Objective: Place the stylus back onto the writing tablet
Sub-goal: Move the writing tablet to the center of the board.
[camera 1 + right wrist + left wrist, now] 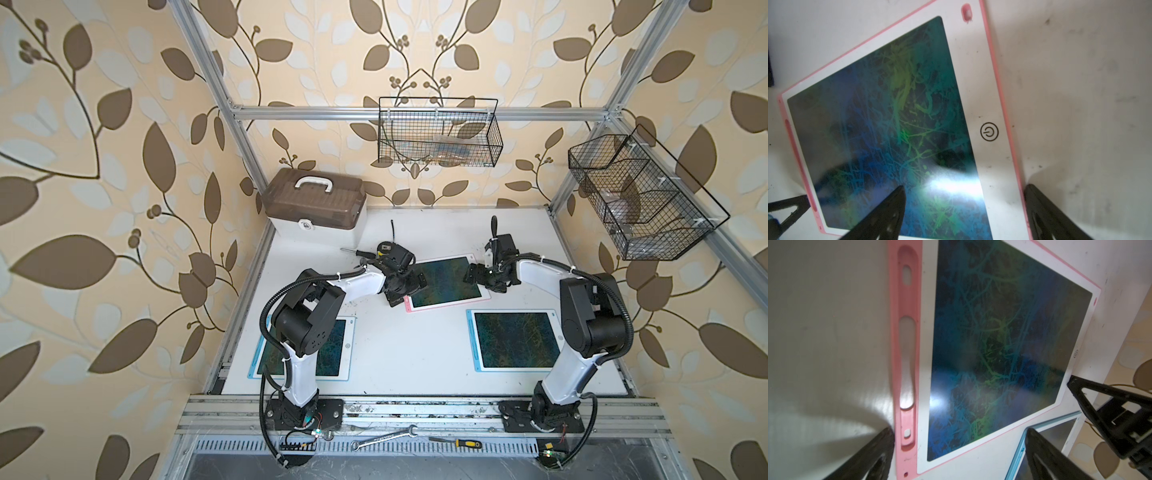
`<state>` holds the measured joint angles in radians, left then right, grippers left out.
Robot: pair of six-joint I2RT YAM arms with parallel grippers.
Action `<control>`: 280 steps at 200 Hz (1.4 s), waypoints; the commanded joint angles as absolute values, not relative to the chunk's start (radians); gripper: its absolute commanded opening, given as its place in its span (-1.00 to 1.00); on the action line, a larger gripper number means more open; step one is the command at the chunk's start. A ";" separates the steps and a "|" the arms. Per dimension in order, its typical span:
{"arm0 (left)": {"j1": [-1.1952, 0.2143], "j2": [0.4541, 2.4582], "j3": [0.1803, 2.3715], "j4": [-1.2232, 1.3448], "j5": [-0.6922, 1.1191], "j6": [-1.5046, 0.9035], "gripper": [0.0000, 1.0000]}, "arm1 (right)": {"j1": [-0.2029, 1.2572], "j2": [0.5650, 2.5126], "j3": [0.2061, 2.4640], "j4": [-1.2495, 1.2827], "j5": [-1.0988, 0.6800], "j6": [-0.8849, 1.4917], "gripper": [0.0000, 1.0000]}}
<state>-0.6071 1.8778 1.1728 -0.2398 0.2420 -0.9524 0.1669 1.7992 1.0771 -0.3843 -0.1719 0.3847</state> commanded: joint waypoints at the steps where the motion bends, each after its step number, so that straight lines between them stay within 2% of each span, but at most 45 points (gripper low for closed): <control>1: -0.628 1.884 1.087 -0.310 0.253 -0.965 0.98 | 0.242 1.818 1.010 -0.469 -0.310 0.449 0.78; 68: -0.628 1.745 0.928 -0.294 0.234 -0.957 0.98 | 0.388 1.786 0.967 -0.453 -0.284 0.505 0.78; 140: -0.628 1.682 0.879 -0.369 0.217 -0.910 0.98 | 0.530 1.755 0.914 -0.425 -0.259 0.572 0.77; 280: -0.621 1.575 0.790 -0.446 0.194 -0.833 0.98 | 0.663 1.721 0.849 -0.405 -0.249 0.630 0.77</control>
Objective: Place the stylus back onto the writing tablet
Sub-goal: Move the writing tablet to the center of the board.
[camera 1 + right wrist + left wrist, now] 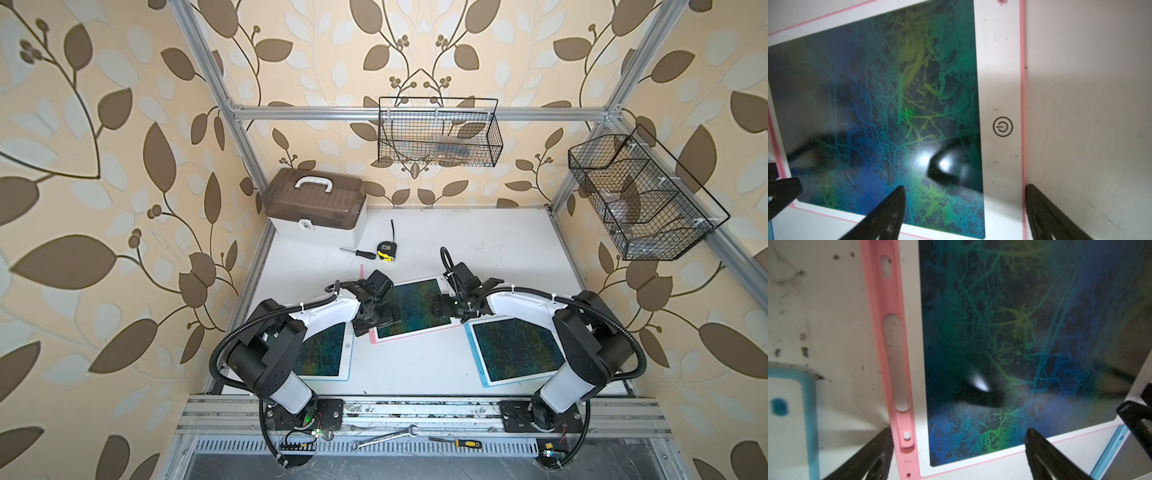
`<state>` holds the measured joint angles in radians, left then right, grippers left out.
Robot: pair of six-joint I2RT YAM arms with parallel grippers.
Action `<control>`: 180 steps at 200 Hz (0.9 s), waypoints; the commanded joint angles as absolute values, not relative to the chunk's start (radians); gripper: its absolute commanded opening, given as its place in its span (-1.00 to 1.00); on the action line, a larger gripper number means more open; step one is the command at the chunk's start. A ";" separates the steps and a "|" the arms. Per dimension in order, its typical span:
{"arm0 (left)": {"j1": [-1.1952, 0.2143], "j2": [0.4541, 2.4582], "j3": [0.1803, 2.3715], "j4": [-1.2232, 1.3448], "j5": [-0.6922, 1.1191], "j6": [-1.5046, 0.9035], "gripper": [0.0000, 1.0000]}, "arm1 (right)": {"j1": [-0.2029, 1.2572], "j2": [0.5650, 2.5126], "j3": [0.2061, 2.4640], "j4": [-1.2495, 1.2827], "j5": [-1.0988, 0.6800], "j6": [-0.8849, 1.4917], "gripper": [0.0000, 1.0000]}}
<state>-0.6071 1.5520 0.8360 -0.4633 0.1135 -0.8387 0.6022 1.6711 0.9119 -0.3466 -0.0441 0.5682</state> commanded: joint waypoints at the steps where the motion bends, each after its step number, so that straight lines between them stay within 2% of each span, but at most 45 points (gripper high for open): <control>1: -0.621 1.575 0.791 -0.446 0.195 -0.833 0.98 | 0.663 1.721 0.849 -0.406 -0.249 0.630 0.77; 180: -0.670 1.544 0.747 -0.466 0.256 -0.808 0.98 | 0.680 1.603 0.697 -0.406 -0.232 0.691 0.78</control>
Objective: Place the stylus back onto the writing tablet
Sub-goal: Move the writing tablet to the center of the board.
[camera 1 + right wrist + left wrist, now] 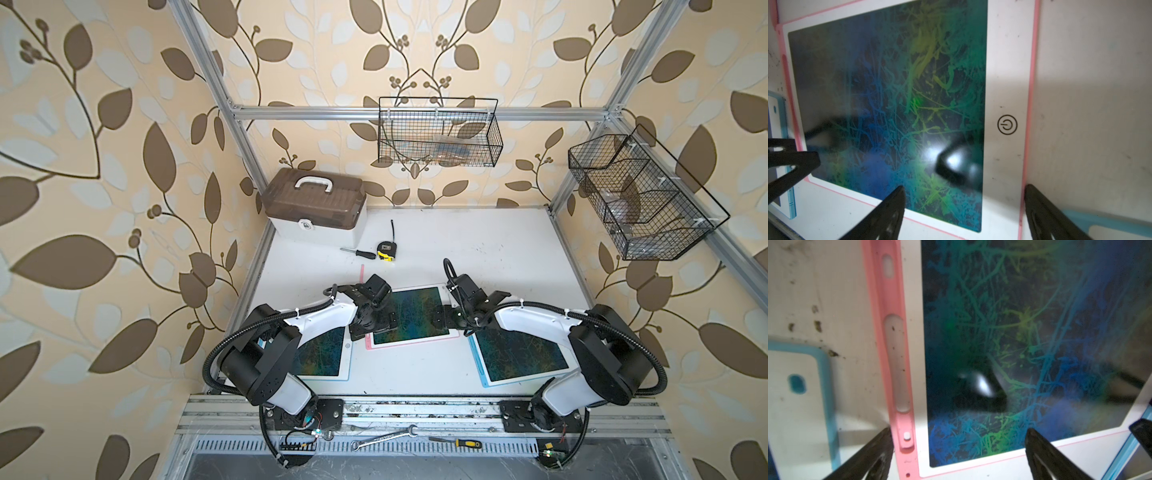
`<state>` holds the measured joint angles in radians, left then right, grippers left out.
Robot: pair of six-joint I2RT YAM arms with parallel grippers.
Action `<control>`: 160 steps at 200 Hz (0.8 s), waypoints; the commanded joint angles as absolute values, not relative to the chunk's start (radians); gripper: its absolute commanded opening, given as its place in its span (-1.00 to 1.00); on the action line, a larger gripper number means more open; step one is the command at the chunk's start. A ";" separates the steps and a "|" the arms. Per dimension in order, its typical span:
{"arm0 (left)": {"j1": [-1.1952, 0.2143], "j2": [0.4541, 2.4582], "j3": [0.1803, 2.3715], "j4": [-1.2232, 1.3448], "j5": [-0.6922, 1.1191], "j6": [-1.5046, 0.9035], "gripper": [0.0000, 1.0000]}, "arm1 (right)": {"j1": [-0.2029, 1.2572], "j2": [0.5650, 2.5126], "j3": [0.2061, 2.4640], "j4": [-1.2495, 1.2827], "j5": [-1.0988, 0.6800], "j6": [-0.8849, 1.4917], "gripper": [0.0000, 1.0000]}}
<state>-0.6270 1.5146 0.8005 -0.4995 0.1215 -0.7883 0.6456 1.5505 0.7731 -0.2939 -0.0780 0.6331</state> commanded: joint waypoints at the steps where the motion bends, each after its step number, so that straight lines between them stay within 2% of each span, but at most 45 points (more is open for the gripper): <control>1: -0.670 1.544 0.746 -0.465 0.256 -0.808 0.98 | 0.680 1.603 0.697 -0.405 -0.232 0.691 0.78; 47: -0.670 1.538 0.742 -0.468 0.255 -0.806 0.98 | 0.680 1.589 0.711 -0.416 -0.228 0.706 0.78; 109: -0.669 1.549 0.745 -0.459 0.259 -0.795 0.98 | 0.663 1.518 0.753 -0.486 -0.185 0.727 0.96; 160: -0.660 1.536 0.716 -0.445 0.258 -0.784 0.98 | 0.665 1.419 0.762 -0.586 -0.148 0.736 0.99</control>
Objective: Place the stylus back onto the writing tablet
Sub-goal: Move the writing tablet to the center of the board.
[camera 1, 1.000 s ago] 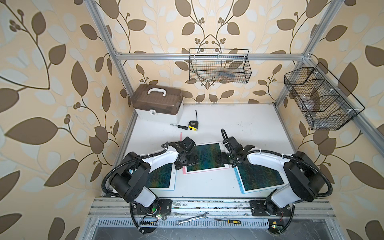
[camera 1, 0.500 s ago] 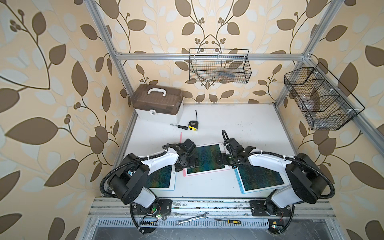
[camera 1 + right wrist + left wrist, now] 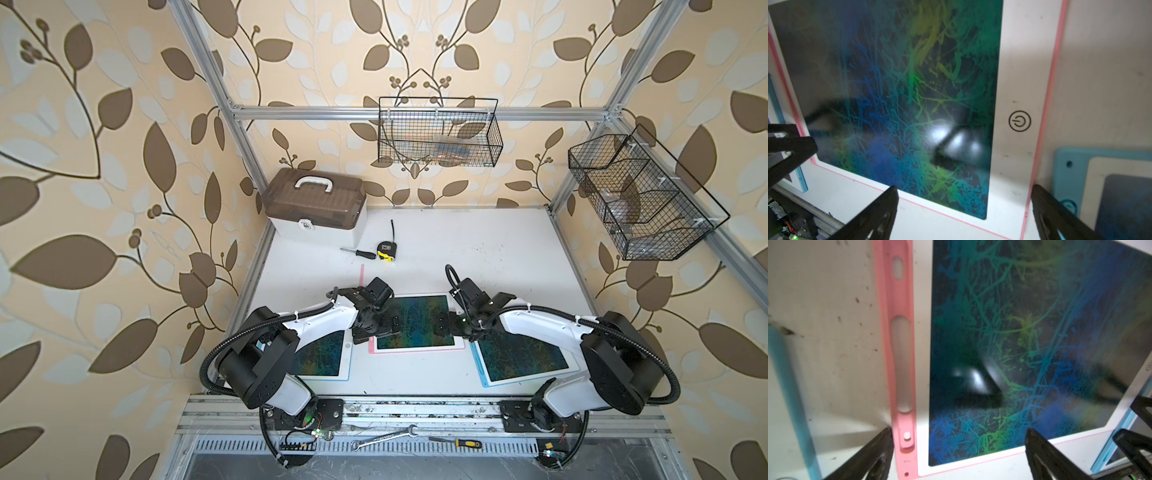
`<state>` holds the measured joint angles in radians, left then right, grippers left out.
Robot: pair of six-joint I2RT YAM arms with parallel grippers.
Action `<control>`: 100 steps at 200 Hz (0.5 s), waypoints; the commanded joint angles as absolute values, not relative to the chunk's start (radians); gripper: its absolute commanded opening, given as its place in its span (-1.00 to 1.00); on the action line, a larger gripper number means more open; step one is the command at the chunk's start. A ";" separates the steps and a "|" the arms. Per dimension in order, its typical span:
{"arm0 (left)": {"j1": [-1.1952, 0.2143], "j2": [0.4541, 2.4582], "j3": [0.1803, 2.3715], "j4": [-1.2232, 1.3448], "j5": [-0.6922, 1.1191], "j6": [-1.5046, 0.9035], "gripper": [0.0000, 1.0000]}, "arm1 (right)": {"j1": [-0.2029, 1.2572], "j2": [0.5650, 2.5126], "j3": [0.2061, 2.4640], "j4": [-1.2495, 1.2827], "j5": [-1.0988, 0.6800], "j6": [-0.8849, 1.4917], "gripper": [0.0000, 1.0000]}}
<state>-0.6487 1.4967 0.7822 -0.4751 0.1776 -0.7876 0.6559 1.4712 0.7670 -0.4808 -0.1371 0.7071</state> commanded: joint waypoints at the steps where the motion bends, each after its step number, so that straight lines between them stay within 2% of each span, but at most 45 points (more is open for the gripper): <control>1: -0.660 1.535 0.715 -0.444 0.259 -0.783 0.98 | 0.665 1.417 0.761 -0.588 -0.147 0.736 0.99; 46: -0.651 1.522 0.692 -0.433 0.265 -0.771 0.98 | 0.677 1.348 0.741 -0.664 -0.133 0.756 0.99; 100: -0.641 1.503 0.710 -0.458 0.258 -0.731 0.98 | 0.698 1.170 0.661 -0.797 -0.102 0.836 0.98</control>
